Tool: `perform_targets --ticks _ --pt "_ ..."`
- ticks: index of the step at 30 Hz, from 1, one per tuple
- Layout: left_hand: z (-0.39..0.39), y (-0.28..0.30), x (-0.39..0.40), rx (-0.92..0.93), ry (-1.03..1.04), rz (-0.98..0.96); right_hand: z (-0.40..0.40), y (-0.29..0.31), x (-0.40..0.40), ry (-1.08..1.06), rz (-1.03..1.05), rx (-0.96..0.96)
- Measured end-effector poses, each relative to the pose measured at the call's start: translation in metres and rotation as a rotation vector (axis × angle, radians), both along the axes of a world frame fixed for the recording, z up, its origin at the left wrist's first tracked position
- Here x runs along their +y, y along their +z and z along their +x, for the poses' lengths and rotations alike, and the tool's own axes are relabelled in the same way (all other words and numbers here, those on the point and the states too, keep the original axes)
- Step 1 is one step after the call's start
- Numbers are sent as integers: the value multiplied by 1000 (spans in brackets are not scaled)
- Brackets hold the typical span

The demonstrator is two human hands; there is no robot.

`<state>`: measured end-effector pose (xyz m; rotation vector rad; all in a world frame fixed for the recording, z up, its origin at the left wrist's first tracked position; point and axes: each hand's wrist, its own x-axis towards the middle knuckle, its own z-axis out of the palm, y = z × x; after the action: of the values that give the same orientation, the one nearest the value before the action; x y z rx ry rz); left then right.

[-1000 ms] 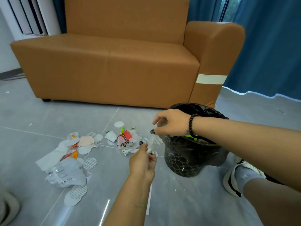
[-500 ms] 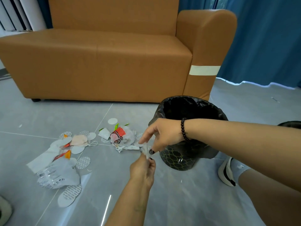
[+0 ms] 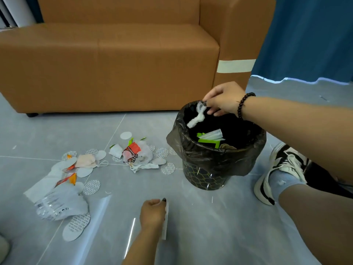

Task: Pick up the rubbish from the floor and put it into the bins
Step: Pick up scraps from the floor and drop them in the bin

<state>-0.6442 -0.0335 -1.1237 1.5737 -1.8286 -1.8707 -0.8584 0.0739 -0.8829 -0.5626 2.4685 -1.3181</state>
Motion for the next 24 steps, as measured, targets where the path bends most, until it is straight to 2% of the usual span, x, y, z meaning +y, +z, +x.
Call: perform_targets --ticks 3,7,10,18,21,24 --pt "15 -28 7 -215 -203 -275 -13 -16 16 -61 77 -39" --pt "21 -39 16 -227 -335 -446 -20 -34 34 -30 160 -98" --pt "15 -41 19 -263 -469 -495 -22 -41 43 40 201 -175" --pt "14 -42 25 -298 -416 -403 -19 -35 45 73 197 -134" --pt "15 -36 21 -233 -343 -363 -9 -30 35 113 196 -14" --pt "11 -20 10 -73 -176 -242 5 -27 21 156 169 192"
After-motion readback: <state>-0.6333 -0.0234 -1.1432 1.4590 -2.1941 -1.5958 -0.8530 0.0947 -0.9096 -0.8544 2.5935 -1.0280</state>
